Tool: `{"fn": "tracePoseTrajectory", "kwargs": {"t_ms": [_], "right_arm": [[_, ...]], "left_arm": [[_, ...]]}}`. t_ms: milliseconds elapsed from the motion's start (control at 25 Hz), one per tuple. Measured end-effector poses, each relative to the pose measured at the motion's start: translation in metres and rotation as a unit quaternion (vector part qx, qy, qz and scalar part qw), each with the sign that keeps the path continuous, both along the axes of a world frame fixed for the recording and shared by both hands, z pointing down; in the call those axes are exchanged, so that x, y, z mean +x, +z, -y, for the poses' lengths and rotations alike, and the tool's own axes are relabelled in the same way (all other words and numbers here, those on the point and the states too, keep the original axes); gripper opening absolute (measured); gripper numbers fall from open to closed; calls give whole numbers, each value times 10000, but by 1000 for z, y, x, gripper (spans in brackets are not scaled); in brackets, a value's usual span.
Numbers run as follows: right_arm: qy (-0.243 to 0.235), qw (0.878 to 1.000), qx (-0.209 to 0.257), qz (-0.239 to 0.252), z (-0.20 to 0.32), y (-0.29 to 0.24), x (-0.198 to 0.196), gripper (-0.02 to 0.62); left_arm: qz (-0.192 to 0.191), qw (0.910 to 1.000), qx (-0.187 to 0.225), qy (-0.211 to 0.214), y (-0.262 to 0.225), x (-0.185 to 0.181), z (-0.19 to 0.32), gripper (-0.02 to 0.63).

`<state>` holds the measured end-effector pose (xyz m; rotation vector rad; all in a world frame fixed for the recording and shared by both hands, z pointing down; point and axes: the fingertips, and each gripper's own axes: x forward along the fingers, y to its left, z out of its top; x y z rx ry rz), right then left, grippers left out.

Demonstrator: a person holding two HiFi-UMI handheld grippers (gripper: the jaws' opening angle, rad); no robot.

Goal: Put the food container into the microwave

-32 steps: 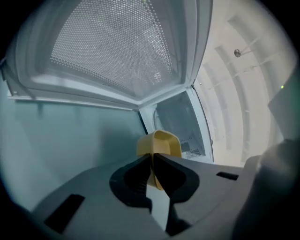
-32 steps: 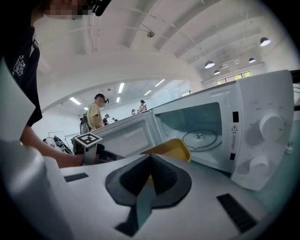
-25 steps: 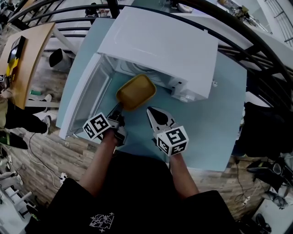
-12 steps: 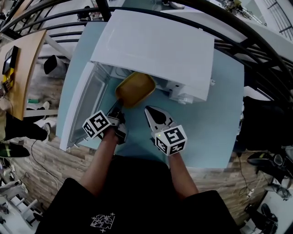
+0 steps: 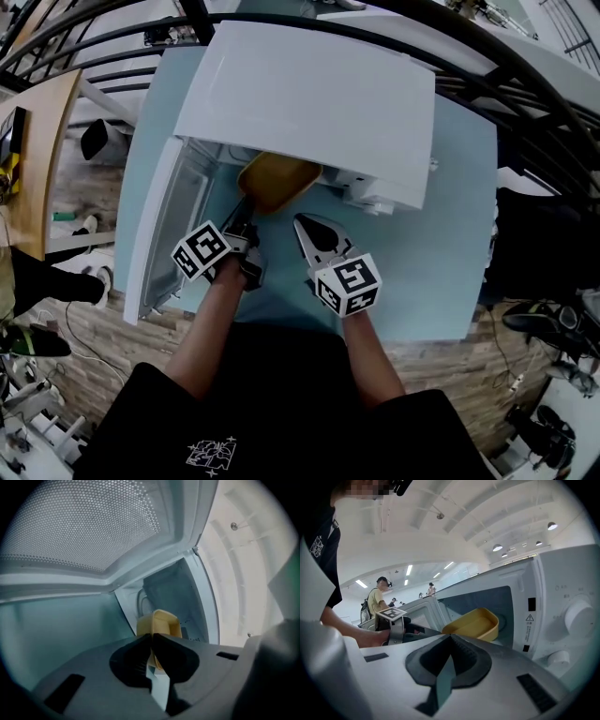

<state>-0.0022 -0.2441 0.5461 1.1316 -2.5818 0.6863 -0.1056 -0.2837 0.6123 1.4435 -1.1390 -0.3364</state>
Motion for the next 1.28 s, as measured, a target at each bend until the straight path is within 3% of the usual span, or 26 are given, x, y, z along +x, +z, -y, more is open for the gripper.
{"fn": "tracePoseTrajectory", "kwargs": {"t_ms": [1280], "right_arm": [[345, 9994, -33, -83, 18, 4, 1, 6]], "left_arm": [[1, 9996, 263, -145, 5, 22, 83, 32]]}}
